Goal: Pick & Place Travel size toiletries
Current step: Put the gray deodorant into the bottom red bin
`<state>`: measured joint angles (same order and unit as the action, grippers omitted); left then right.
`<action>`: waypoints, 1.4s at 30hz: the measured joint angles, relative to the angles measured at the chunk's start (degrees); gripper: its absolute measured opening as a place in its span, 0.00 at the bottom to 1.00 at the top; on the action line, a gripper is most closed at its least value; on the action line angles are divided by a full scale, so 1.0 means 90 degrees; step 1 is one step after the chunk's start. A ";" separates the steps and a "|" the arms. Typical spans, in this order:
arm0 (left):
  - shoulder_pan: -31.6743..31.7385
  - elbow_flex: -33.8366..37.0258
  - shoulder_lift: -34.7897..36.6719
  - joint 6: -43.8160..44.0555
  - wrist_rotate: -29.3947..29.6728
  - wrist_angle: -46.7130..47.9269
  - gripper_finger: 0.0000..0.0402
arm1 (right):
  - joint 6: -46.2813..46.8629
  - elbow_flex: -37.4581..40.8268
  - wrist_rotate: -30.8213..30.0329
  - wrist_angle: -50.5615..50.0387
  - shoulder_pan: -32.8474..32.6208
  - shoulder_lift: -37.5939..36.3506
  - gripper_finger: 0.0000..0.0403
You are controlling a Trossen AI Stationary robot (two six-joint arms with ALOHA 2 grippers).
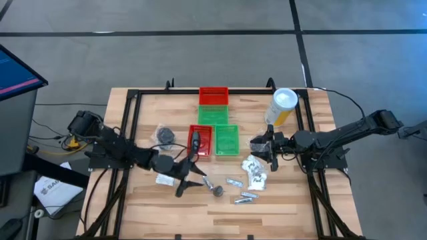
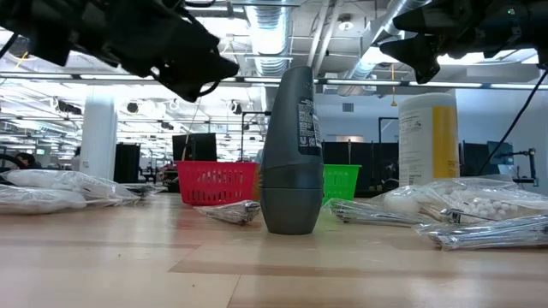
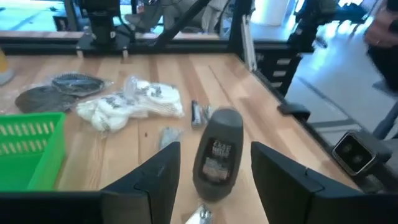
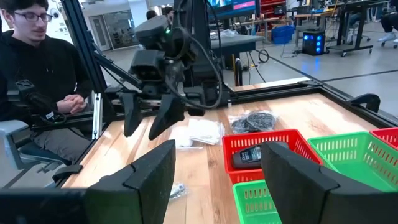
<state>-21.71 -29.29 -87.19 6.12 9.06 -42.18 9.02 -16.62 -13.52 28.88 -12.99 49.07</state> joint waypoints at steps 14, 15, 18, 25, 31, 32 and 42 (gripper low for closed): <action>0.0028 0.0002 -0.0001 0.0015 0.0284 -0.0089 0.46 | 0.0212 -0.0262 0.0063 0.1015 -0.0794 0.1466 0.56; 0.0028 0.0002 -0.0002 0.0015 0.0284 -0.0087 0.46 | 0.0146 -0.0422 0.0063 0.1044 -0.0904 0.1753 0.56; 0.0028 0.0002 -0.0001 0.0016 0.0284 -0.0084 0.46 | 0.0118 -0.1017 0.0066 0.1031 -0.1168 0.2660 0.56; 0.0028 0.0002 -0.0001 0.0018 0.0282 -0.0077 0.46 | -0.0050 -0.2291 0.0070 0.0656 -0.1347 0.4548 0.56; 0.0021 0.0002 -0.0001 0.0018 0.0279 -0.0067 0.46 | -0.0045 -0.3182 0.0070 -0.0469 -0.1331 0.5211 0.56; 0.0021 0.0002 -0.0001 0.0018 0.0279 -0.0049 0.46 | 0.0002 -0.3288 0.0070 -0.0654 -0.1335 0.5267 0.56; 0.0021 0.0002 -0.0001 0.0018 0.0279 -0.0026 0.46 | 0.0119 -0.3456 0.0092 -0.0918 -0.1471 0.5315 0.56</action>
<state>-21.52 -29.28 -87.20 6.28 11.57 -42.41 10.08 -47.72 -12.69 20.62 -26.23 96.90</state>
